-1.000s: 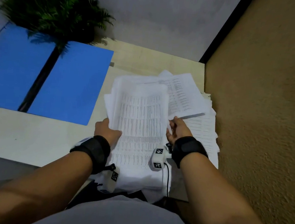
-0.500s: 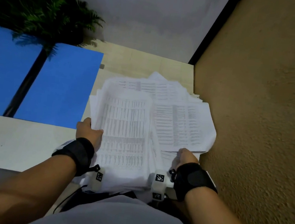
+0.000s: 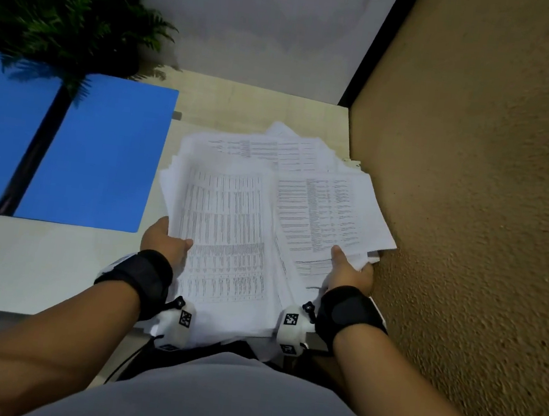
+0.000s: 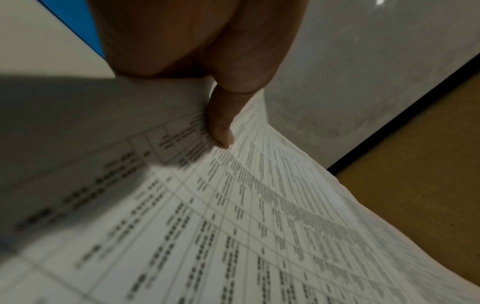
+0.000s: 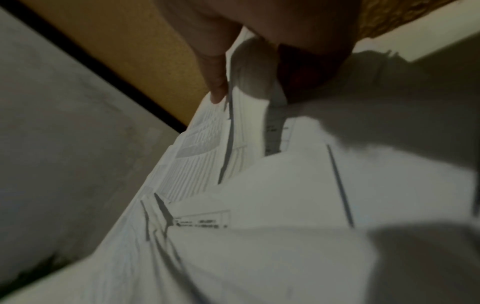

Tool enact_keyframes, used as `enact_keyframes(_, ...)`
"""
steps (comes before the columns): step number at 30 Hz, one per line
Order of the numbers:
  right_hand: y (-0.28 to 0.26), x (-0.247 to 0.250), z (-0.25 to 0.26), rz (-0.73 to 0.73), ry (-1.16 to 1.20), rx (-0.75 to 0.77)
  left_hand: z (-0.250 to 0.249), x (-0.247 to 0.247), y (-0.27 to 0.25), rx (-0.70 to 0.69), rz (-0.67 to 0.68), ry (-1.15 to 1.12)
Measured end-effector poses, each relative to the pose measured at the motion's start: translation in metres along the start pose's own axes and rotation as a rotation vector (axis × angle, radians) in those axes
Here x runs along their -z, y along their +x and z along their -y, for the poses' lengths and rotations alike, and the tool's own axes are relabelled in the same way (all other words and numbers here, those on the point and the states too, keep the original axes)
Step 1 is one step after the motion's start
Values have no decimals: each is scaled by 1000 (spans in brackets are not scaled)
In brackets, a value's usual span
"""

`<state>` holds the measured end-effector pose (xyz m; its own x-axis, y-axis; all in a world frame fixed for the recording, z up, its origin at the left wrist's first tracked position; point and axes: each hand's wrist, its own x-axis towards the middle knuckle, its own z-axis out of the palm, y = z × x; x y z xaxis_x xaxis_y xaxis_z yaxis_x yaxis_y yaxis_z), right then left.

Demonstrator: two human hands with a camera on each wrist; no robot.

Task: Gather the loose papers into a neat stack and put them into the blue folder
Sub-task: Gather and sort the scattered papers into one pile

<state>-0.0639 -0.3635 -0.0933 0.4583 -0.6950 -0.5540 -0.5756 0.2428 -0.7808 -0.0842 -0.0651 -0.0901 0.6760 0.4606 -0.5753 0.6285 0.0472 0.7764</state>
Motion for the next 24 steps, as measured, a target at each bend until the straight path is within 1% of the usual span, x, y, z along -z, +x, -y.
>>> enact_keyframes(2,5,-5,3,-40,-40,105,3,3,2,9,32,-15)
enact_keyframes(5,-23,-1,37,-116,-152,254,1,8,0,-17,27,-7)
enact_keyframes(8,-47,6,72,-87,-207,505,-4,13,-2,-55,14,32)
enact_keyframes(9,-54,8,84,-67,-154,598,-6,14,-2,-69,20,46)
enact_keyframes(11,-70,13,114,-4,41,739,-7,19,2,-81,52,35)
enact_keyframes(14,-100,28,167,57,293,1011,-8,26,9,-96,103,86)
enact_keyframes(16,-116,36,193,107,389,1166,-14,28,11,-96,138,55)
enact_keyframes(17,-123,39,203,137,395,1208,-18,27,10,-113,140,75)
enact_keyframes(18,-124,38,210,174,380,1209,-24,26,7,-128,152,128)
enact_keyframes(19,-125,36,214,213,355,1177,-28,25,6,-134,166,173)
enact_keyframes(21,-116,25,211,326,270,1021,-32,23,6,-105,220,172)
enact_keyframes(24,-93,-11,181,459,-37,799,-36,24,5,-2,272,138)
